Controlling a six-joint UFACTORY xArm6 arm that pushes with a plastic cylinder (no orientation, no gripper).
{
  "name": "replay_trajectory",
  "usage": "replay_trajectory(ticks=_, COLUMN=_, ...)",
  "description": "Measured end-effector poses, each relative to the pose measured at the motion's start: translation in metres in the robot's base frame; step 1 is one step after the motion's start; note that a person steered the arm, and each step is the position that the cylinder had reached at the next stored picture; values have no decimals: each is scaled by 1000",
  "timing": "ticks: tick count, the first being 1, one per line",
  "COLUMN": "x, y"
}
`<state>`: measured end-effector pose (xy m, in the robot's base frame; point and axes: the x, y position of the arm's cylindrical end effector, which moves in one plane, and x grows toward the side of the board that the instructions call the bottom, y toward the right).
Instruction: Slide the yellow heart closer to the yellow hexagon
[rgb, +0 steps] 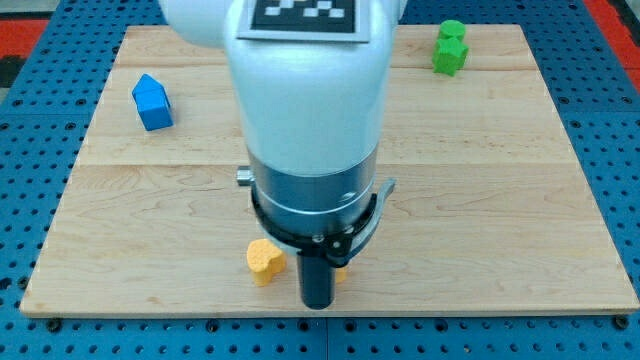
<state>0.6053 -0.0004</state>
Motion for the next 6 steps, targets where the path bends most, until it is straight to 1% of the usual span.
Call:
replay_trajectory(ticks=2, x=14, y=-1)
replay_trajectory(ticks=3, x=13, y=-50)
replay_trajectory(ticks=4, x=13, y=-120)
replay_trajectory(ticks=5, x=-13, y=-101)
replay_trajectory(ticks=6, x=-26, y=-66)
